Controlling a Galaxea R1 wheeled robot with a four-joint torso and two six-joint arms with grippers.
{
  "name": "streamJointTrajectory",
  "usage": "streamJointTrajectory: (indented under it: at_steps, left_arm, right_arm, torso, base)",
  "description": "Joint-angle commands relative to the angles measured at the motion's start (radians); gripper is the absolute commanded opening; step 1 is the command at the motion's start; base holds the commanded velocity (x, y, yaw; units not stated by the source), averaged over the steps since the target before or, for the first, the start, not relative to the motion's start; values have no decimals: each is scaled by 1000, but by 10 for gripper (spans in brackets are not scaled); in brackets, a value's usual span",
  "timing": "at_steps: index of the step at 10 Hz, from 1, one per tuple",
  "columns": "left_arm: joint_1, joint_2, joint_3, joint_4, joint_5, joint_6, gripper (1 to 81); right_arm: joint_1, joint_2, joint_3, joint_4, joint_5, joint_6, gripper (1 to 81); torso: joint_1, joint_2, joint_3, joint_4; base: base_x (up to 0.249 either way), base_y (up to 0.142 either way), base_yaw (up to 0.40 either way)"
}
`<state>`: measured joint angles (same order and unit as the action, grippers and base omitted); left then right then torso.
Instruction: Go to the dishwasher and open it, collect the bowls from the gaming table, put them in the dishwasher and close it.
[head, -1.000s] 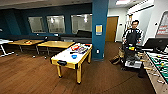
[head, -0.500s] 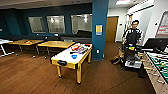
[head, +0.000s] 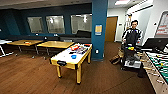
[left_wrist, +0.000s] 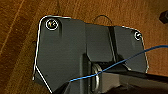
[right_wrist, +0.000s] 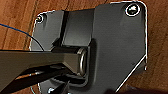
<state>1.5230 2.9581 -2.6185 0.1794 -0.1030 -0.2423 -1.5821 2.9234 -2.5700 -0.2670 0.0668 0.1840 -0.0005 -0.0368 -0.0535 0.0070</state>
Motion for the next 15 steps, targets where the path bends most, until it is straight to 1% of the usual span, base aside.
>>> streamJointTrajectory:
  at_steps: [1,15]
  left_arm:
    - [-48,-11,3,-3,46,2,811]
    - [-49,-8,3,2,48,2,811]
  right_arm:
    - [43,-2,7,-12,-47,-1,811]
    - [46,-2,5,-20,-48,-1,811]
  torso:
    - [1,0,0,0]
    - [1,0,0,0]
  base:
    - [0,79,0]
    - [0,79,0]
